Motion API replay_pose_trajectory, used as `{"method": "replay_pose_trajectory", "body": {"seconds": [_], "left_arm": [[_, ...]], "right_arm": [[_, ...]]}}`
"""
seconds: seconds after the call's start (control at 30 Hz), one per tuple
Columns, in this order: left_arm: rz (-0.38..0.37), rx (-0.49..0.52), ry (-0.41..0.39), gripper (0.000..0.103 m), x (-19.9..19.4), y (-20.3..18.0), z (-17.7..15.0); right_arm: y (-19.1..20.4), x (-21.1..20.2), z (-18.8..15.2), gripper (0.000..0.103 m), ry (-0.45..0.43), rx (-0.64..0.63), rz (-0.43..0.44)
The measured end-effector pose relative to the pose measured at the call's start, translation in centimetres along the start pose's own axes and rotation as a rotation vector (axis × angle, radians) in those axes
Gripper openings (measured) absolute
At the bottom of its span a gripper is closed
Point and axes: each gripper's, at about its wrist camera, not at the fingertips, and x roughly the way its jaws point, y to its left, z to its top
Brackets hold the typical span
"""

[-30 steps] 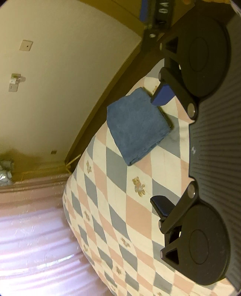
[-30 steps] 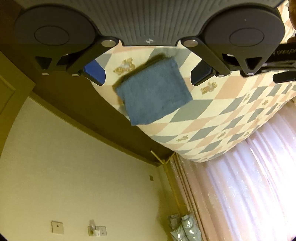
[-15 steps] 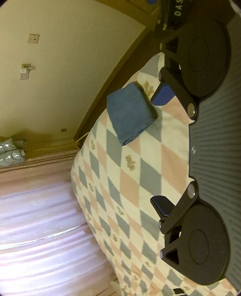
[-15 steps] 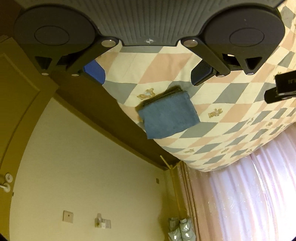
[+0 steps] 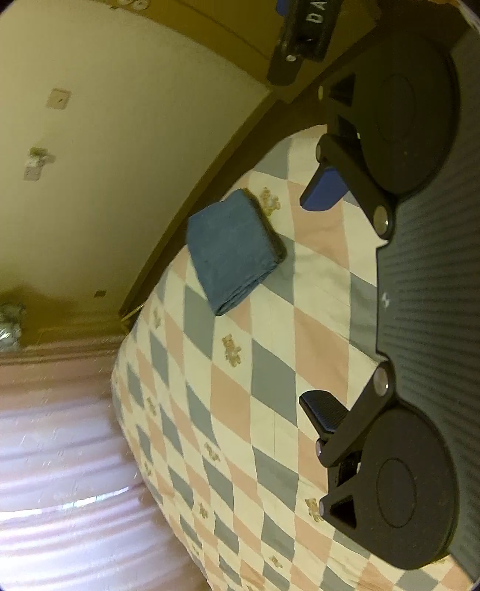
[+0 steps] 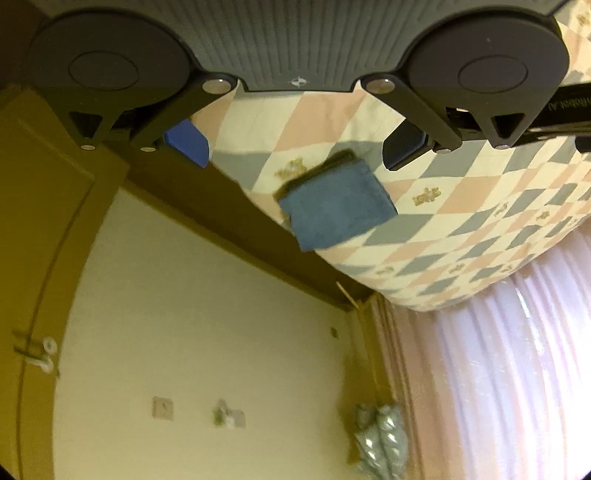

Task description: Fold clothes

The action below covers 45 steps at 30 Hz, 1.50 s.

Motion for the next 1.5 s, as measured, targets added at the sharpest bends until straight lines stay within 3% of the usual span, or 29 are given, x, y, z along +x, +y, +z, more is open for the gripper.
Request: {"method": "replay_pose_trajectory", "body": {"seconds": [0.27,0.53,0.97,1.5], "left_arm": [[-0.041,0.113,0.042,0.102,2.8,5.8,1.4],[-0.126,0.209,0.084,0.102,6.4,7.6,2.1],[-0.225,0.265,0.141,0.102,11.3,6.9,3.9],[-0.263,0.303,0.204,0.102,16.5,6.5,5.6]], "right_arm": [[6.2,2.5,0.0,0.103,0.073,0.075,-0.042],[9.6,4.8,-2.1,0.103,0.154,0.154,-0.129],[10.3,7.2,-2.4,0.103,0.223,0.202,-0.245],[9.9,10.8,-2.0,0.103,0.282,0.282,-0.268]]}}
